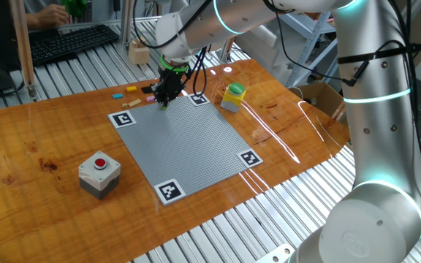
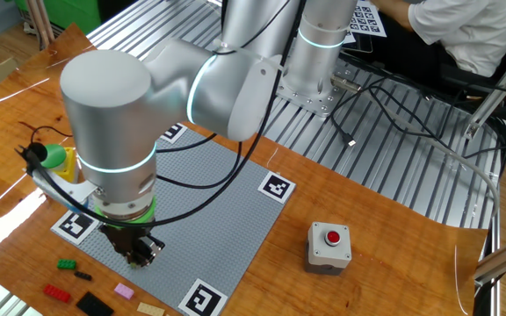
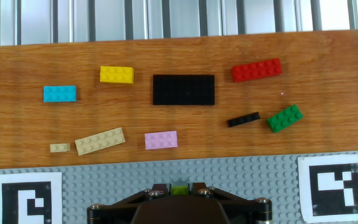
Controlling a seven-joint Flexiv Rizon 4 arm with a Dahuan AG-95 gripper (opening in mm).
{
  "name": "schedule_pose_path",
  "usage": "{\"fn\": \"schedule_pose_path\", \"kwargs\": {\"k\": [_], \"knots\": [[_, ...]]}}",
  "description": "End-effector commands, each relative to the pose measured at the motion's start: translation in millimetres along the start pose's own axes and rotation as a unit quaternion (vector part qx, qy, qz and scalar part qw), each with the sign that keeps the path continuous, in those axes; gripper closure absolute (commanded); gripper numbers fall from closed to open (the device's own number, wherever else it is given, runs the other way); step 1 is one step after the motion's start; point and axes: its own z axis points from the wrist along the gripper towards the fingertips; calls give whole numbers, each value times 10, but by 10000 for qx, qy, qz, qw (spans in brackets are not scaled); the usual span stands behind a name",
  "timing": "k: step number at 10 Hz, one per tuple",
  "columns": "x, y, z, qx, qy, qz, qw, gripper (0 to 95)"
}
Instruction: Build with small Lego blocks
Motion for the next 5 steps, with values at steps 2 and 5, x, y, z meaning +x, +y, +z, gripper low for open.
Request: {"fn": "schedule_pose_path", "kwargs": {"k": [2,5], "knots": [[4,24,109,24,24,25,10000,950],[-7,48,61,25,75,62,9999,950]]}}
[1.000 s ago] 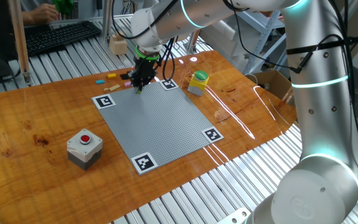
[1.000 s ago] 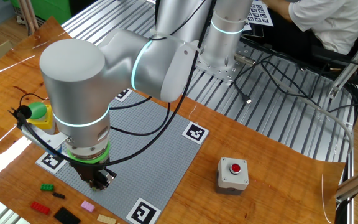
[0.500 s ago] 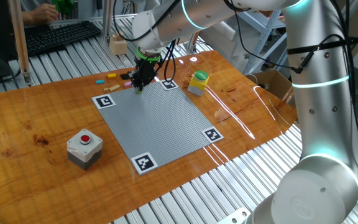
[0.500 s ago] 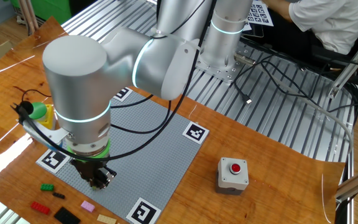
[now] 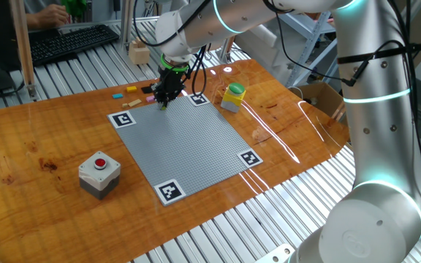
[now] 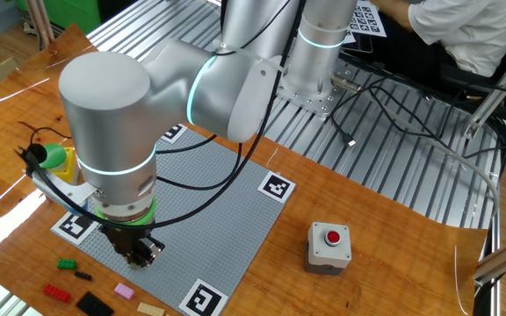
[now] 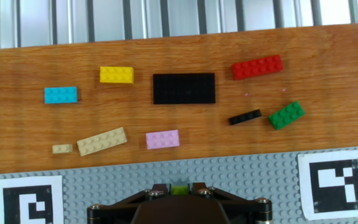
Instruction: Build with small Lego blocks
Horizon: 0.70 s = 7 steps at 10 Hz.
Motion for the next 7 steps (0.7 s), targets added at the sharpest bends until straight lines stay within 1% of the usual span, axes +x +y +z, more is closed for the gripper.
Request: {"fn": "schedule_pose_path", "kwargs": {"k": [1,2,3,4,5,6,7], "knots": [[-20,8,63,-8,28,13,10000,950],[-23,12,39,-17,90,12,10000,950],[-23,13,32,-12,60,18,10000,950],[-25,16,30,-12,73,13,10000,950],[-26,18,0,20,157,7,9999,950],[-24,20,-5,2,121,28,9999,950],[-26,25,-4,-3,122,27,9999,950]]}}
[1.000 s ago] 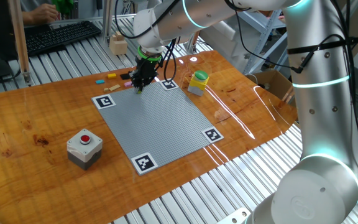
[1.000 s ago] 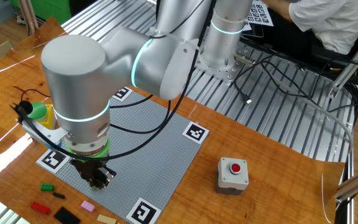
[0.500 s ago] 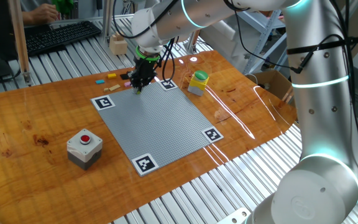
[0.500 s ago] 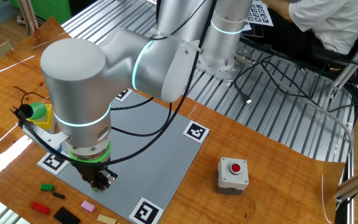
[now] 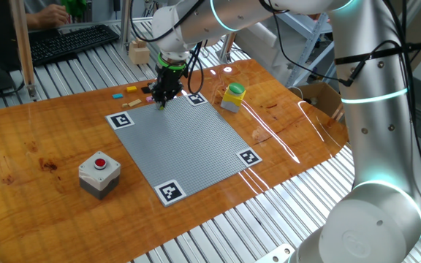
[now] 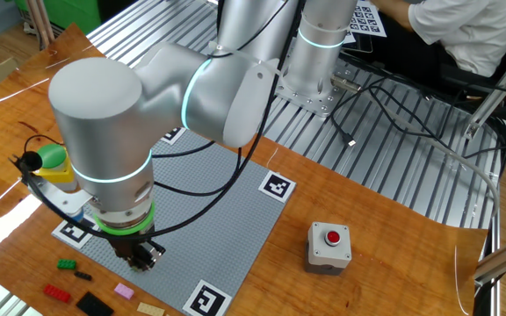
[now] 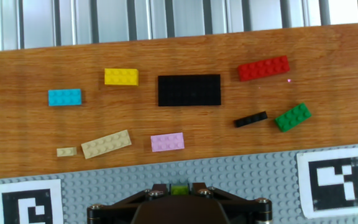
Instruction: Build with small Lego blocks
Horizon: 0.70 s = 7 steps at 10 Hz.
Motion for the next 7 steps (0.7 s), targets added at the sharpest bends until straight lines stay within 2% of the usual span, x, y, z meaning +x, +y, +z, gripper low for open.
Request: {"fn": "schedule_pose_path", "kwargs": {"k": [1,7], "knots": [[-9,13,-11,-44,1,4,10000,950],[-14,54,-60,-48,8,47,10000,950]]}}
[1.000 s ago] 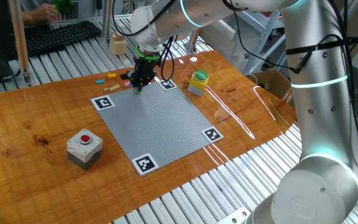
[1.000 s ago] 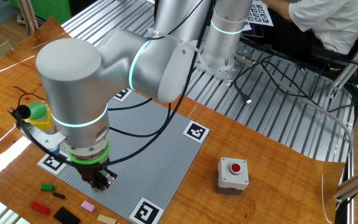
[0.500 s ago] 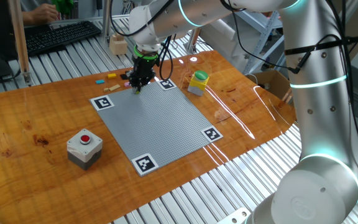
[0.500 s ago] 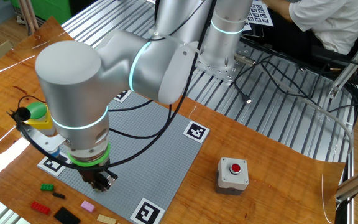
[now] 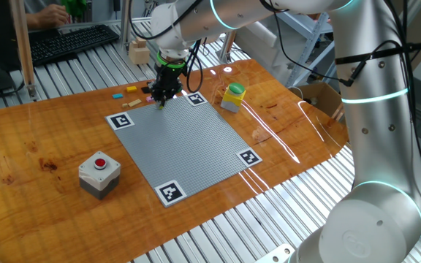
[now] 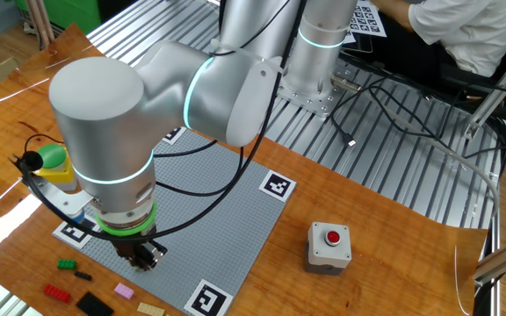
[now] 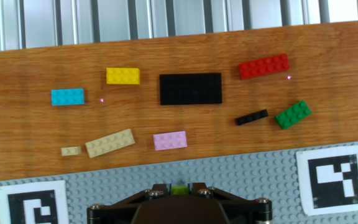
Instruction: Build with small Lego blocks
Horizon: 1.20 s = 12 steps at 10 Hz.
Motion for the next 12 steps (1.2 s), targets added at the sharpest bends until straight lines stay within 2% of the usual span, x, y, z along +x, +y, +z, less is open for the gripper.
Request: {"fn": "schedule_pose_path", "kwargs": {"k": [1,12], "knots": [[3,17,-10,10,-2,24,10000,950],[1,25,50,7,-16,4,10000,950]]}}
